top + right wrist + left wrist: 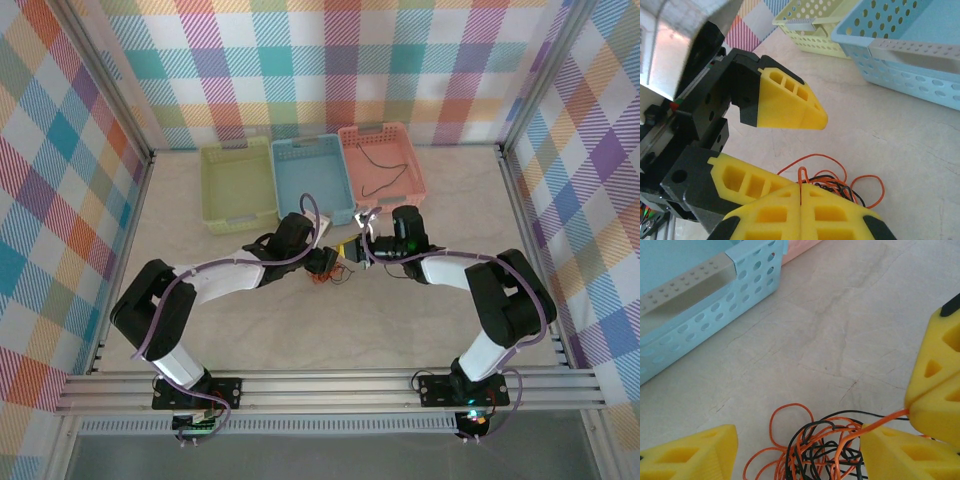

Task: Untangle the cables

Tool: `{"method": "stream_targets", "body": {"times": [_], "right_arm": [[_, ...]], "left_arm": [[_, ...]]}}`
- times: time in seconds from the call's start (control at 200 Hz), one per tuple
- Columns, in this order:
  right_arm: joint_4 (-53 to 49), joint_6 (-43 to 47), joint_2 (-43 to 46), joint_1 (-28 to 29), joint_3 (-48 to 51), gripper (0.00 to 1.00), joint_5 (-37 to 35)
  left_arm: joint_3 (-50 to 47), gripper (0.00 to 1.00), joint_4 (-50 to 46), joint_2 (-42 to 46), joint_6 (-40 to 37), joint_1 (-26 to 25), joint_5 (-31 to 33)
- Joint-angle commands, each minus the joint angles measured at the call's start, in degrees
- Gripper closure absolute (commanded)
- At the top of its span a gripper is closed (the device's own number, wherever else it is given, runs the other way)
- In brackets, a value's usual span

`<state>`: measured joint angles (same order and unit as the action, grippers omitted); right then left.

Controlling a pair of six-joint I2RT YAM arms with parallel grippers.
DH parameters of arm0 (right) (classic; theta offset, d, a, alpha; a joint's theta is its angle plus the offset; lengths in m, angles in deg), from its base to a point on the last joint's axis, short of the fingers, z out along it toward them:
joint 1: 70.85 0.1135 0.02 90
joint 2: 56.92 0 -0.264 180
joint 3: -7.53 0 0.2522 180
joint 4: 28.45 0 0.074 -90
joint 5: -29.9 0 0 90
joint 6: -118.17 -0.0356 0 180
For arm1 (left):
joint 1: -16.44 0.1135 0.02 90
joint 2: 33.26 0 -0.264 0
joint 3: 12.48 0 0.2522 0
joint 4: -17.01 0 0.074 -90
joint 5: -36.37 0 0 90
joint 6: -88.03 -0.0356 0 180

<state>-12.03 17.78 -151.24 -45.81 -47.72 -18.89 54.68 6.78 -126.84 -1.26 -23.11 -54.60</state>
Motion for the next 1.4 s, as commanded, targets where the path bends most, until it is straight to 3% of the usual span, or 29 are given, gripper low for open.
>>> {"method": "stream_targets", "body": {"times": [0.0, 0.245, 0.485, 0.665, 1.03, 1.395], "right_arm": [[3.4, -1.2, 0.7, 0.2, 1.1, 1.0, 3.1], [10.0, -2.9, 1.8, 0.2, 3.1, 1.0, 5.1], [16.0, -4.7, 2.5, 0.2, 4.7, 1.0, 8.6], [19.0, -5.5, 2.9, 0.2, 5.6, 1.0, 10.1], [24.2, -4.9, 6.0, 0.2, 9.0, 1.0, 7.8], [26.7, -3.1, 9.4, 0.4, 12.0, 1.0, 5.3]], "left_arm": [[0.6, 0.35, 1.7, -1.4, -0.2, 0.8, -0.4], [1.8, 0.4, -0.6, -2.3, 0.5, 0.8, 2.6], [5.0, 0.52, -5.2, -4.7, 2.4, 0.8, 7.2], [4.7, 0.57, -5.0, -4.2, 2.6, 0.8, 7.3], [4.5, 0.67, -5.7, -3.4, 3.7, 0.9, 8.9], [2.1, 0.78, -5.4, -0.3, 8.9, 3.1, 15.6]]}}
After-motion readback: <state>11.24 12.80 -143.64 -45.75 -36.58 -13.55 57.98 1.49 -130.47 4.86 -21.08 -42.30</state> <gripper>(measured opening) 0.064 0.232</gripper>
